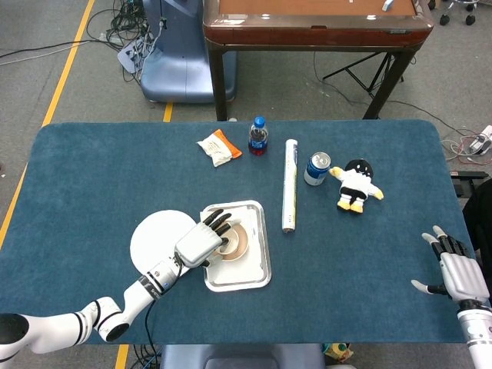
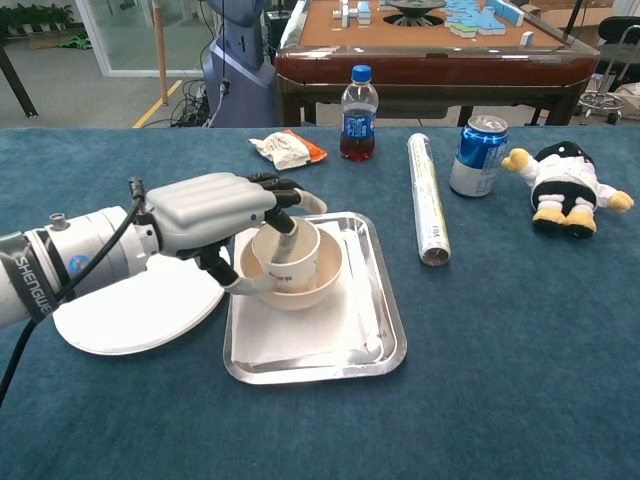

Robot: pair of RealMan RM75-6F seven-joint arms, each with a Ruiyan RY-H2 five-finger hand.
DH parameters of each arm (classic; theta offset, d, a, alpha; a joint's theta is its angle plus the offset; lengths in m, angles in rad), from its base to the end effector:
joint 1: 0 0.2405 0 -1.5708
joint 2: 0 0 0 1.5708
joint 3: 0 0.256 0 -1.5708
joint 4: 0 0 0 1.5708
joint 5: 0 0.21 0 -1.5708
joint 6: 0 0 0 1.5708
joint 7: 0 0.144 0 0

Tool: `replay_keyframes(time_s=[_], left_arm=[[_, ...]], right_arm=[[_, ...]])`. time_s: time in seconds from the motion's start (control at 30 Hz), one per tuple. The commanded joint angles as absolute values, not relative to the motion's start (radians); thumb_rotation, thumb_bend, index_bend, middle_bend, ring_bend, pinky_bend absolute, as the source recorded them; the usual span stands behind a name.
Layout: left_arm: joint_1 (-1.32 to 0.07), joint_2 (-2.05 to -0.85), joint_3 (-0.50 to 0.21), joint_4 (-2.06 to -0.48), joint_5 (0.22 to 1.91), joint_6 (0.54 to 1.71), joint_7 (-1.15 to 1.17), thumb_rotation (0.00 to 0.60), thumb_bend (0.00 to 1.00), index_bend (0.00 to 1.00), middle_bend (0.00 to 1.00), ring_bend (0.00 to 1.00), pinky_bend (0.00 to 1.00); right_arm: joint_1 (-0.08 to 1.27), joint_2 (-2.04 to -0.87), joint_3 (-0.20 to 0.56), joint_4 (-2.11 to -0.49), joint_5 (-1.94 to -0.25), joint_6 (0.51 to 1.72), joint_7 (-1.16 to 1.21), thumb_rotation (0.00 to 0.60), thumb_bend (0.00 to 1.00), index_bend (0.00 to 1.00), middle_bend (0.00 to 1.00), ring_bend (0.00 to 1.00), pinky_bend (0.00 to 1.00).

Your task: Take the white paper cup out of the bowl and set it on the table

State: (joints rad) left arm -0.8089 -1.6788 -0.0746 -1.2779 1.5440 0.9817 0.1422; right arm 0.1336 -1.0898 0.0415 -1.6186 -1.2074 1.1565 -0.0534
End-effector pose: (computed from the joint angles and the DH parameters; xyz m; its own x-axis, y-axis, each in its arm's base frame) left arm -0.1141 0.3224 -0.0619 0.5466 0.1457 0.8246 0.6420 -0.7052 -0.3009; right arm -0.3582 -0.1837 0.1401 0.3513 -0.3126 0.8825 -0.8771 0.2199 0.4270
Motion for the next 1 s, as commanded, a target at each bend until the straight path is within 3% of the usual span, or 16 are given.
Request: replay_keyframes(time_s=[0.03,1.0], left_arm=[[-0.811,-1.681,-0.074,-1.274,1.543,0.982,0.138,0.6,0.32,0.59,0.13,0.0,0.0],[-0.837,-1.619,-0.115,-1.374,1.492,0.973,0.297,0.6,0.32,0.6,0.14,0.0,0.0]], right_arm=[[0.134,-1.09,0.042,-1.618,-1.206,1.156,-0.054,0.6,0.2,0.0,0.0,0.0,0.0],[0.137,-1.091,0.039,-1.615,-1.209,1.154,-0.049,0.6,0.2,0.0,0.0,0.0,0.0]])
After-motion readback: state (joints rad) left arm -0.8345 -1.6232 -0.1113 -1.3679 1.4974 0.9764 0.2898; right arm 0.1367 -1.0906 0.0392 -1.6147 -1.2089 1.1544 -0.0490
